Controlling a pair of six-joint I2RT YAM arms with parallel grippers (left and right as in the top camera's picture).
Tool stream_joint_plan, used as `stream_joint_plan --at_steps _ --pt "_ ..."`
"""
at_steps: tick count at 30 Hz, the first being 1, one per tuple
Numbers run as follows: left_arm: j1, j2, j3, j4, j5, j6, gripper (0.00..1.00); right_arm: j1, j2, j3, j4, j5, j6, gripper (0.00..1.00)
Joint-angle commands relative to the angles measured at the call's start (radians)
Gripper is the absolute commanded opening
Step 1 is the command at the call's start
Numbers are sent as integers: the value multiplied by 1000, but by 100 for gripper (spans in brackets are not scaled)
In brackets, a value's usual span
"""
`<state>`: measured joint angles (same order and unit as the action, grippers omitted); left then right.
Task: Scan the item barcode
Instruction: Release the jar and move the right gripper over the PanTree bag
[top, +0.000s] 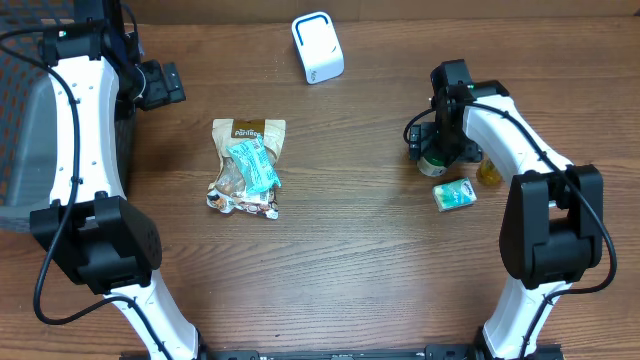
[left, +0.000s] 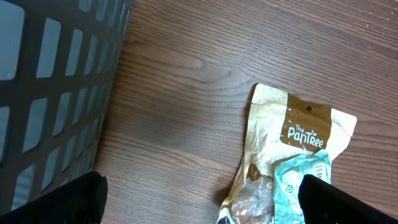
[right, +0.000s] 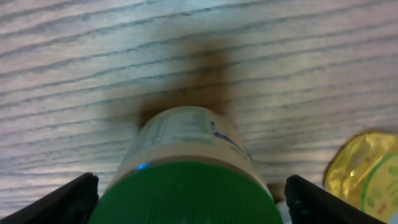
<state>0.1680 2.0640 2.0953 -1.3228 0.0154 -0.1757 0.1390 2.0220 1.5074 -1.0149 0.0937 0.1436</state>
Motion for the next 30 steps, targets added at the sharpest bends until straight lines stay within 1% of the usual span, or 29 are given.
stream_joint_plan --at_steps 1,6,9,12,14,17,25,26,27,28,29,30 --pt "2 1 20 -1 4 19 100 2 -8 112 -36 11 4 99" --pt "1 1 20 0 4 19 100 6 -8 318 -134 -11 5 100" --pt "1 1 20 -1 3 19 99 8 -8 454 -193 -137 5 96" --pt "1 1 20 -1 4 19 100 12 -8 542 -236 -338 5 89" --pt "1 1 20 -1 4 19 99 19 -8 555 -246 -460 5 85" --pt "1 1 20 -1 4 19 100 42 -5 544 -259 -568 5 76" --pt "0 1 20 -1 4 19 100 182 4 487 -243 -582 5 73" --pt "0 1 20 -1 3 19 100 203 4 481 -235 -583 5 74" --pt "0 1 20 -1 4 19 100 227 4 470 -221 -586 6 80" --pt "0 1 20 -1 4 19 100 246 4 460 -208 -588 7 95" --pt "0 1 20 -1 3 19 100 268 4 451 -193 -589 14 100" --pt "0 1 20 -1 4 19 100 286 4 440 -178 -589 24 100"
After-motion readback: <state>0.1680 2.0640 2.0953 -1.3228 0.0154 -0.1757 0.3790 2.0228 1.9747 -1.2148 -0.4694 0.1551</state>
